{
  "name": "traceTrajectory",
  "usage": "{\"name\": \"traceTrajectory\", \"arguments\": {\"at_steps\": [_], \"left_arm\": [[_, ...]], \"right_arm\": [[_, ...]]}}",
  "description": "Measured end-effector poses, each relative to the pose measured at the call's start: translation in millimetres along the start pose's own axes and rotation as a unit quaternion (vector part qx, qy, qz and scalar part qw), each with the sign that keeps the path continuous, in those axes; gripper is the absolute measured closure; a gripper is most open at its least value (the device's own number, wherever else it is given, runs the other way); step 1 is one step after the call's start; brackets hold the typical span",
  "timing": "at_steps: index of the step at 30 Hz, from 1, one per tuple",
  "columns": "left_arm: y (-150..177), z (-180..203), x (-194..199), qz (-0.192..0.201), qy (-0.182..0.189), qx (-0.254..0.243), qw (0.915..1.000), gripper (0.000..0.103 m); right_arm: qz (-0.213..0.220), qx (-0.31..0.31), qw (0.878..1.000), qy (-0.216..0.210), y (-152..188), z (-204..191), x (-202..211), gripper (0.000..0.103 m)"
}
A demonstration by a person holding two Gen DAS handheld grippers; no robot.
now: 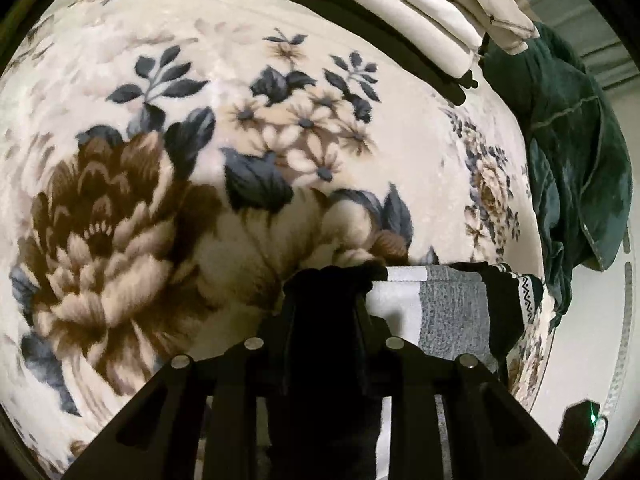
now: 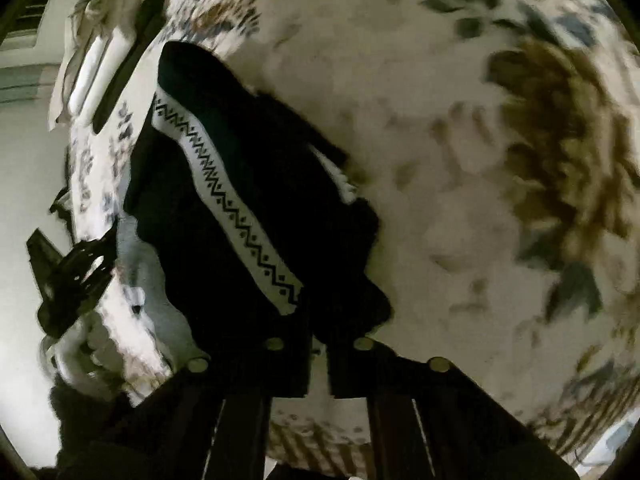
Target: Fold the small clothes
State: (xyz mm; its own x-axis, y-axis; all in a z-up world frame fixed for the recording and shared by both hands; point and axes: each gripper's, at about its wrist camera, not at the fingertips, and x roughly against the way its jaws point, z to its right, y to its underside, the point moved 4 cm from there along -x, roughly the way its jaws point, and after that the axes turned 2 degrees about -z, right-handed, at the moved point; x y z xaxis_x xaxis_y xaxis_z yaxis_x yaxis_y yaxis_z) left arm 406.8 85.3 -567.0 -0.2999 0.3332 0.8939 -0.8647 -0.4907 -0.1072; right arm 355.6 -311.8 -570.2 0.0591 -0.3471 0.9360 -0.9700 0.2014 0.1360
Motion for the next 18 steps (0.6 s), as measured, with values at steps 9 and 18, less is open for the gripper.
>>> {"name": "traceTrajectory", "arguments": {"at_steps": [9, 18], "left_arm": [[0.3, -4.6, 5.1, 0.0, 0.019, 0.022, 0.9996, 0.082], [-0.7, -1.9, 4.9, 0.001, 0.016, 0.001, 0.9999, 0.083]], "right_arm": [[-0.036, 0.023, 0.995, 0.09, -21.2, -7.9, 7.0, 0.068], [0.032, 0.096, 0.994, -0.039, -134.0, -110.1, -13.9, 0.048]]}}
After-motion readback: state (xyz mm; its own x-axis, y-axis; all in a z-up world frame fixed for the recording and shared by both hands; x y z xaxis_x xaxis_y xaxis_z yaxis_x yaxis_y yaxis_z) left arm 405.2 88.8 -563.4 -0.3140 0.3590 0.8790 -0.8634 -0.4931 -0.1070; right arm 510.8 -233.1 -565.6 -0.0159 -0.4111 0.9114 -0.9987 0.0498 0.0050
